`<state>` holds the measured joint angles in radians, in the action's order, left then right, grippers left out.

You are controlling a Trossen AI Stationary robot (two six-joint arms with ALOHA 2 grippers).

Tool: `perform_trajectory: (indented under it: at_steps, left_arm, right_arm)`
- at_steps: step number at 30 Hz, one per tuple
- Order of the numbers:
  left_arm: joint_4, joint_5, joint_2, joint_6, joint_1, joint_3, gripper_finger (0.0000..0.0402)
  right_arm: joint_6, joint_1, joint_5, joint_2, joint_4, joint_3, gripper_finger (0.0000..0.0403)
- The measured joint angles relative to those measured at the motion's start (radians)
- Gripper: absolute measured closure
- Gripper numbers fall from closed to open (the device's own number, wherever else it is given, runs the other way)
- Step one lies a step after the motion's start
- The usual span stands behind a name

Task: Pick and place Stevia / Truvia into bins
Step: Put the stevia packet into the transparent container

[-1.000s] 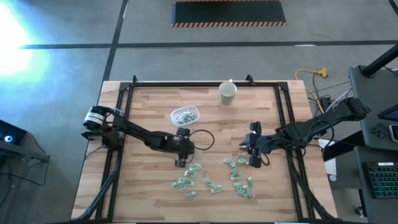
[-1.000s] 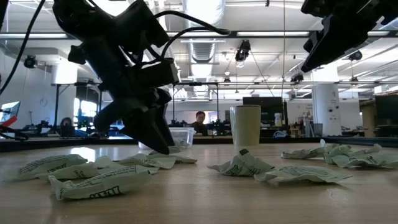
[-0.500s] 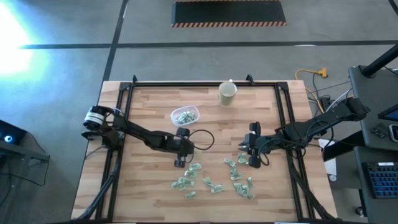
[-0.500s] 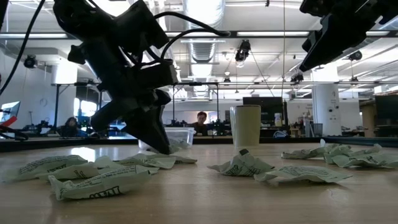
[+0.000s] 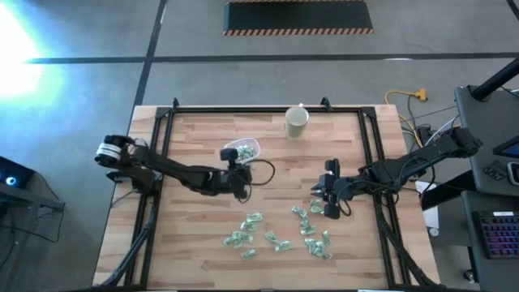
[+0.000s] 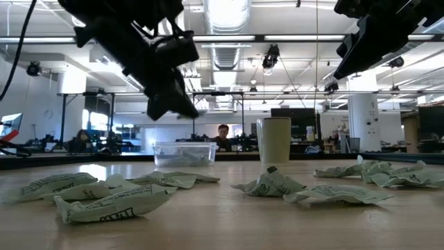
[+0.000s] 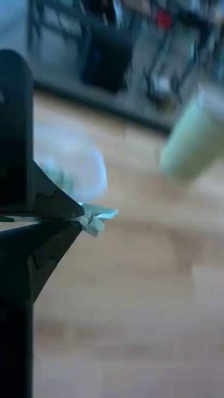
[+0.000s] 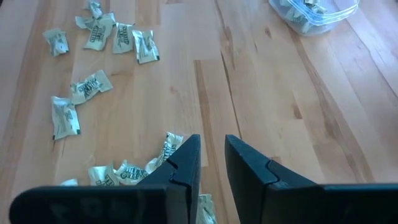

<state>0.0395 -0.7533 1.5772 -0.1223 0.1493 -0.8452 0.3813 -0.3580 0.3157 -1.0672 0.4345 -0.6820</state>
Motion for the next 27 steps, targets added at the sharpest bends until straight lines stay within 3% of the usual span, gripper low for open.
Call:
perform_trajectory:
  at_steps: [2,14,23,27]
  left_arm:
    - [0.005,-0.038,-0.023,-0.014,-0.018,0.002,0.0401]
    - [0.005,-0.038,-0.032,-0.067,-0.236,0.070,0.0402]
    - [-0.002,0.023,-0.035,-0.042,-0.255,0.093,0.0399]
    - [-0.002,0.023,-0.035,-0.042,-0.255,0.100,0.0371]
  right_arm:
    - [0.000,0.000,0.000,0.000,-0.001,0.000,0.0339]
    - [-0.009,0.001,0.000,0.000,-0.001,0.000,0.0337]
    - [-0.044,0.001,0.001,0.000,-0.001,0.000,0.0344]
    - [-0.044,0.001,0.001,0.000,-0.001,0.000,0.0342]
